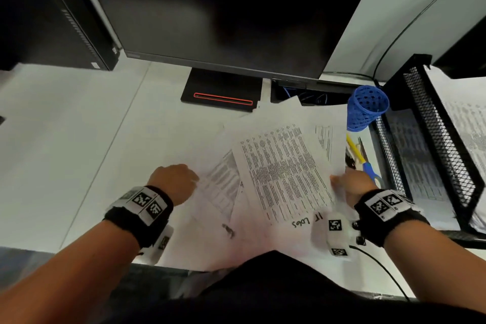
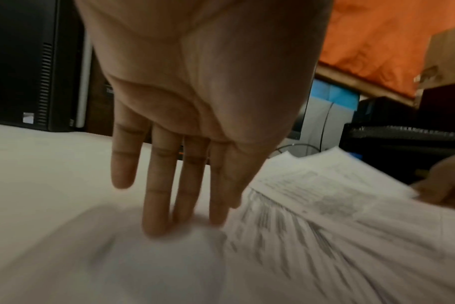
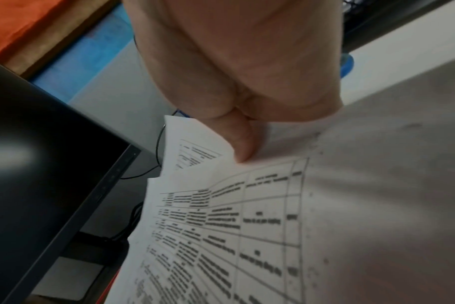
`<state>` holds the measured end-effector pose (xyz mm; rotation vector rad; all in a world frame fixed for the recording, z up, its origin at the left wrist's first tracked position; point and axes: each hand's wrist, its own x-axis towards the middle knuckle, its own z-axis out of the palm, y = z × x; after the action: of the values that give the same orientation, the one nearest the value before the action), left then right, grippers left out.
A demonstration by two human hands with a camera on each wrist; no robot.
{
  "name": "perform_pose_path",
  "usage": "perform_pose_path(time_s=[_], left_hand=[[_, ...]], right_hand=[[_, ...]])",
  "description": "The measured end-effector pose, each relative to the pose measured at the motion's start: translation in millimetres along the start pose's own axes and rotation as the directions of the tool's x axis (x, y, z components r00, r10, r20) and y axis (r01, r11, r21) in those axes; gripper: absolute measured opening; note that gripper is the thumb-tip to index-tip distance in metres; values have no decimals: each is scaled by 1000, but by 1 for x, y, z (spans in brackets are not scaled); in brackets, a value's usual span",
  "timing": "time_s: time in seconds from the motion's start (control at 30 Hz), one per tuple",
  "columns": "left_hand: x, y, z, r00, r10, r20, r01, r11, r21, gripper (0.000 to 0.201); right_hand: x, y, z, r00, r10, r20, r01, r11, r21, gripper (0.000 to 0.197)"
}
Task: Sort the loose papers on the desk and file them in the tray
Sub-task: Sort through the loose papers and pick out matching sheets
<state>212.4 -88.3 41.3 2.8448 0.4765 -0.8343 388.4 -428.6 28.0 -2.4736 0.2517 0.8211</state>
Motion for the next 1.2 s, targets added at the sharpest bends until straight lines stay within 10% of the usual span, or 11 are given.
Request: perform_pose_path(time_s=[0.1, 0.23, 0.37, 0.63, 0.8, 0.87, 1.03, 1.2], left_hand=[[-4, 4, -2, 992, 46, 121, -17, 973, -231, 29], [-4, 2, 5, 996, -86, -26, 66, 900, -431, 38], [-9, 21, 15, 986, -158, 56, 150, 683, -714, 26], [-25, 47, 20, 980, -40, 195, 148, 800, -581, 52], [-36, 36, 26, 996, -93, -18, 41, 602, -798, 45], [-37, 24, 31, 994, -97, -41, 13, 500, -866, 46], [-42, 8, 26, 983, -141, -119, -59, 368, -928, 49], [-51, 11, -10, 933, -202, -298, -217, 344, -914, 46]], right_hand=[[-9, -7, 9, 998, 19, 60, -13, 994, -110, 42], [-20, -17, 20, 991, 55, 123, -43, 995, -95, 41], [-28, -23, 32, 984, 34, 174, -32, 999, -19, 33], [-48, -36, 53, 967, -8, 256, -9, 998, 68, 35], [-56, -41, 57, 954, -3, 301, -95, 945, 312, 7], [-59, -43, 56, 962, -12, 274, -121, 878, 463, 36], [-77, -60, 46, 968, -170, 187, 52, 858, 511, 27], [-107, -95, 16, 868, -494, -51, 438, 713, 547, 23]])
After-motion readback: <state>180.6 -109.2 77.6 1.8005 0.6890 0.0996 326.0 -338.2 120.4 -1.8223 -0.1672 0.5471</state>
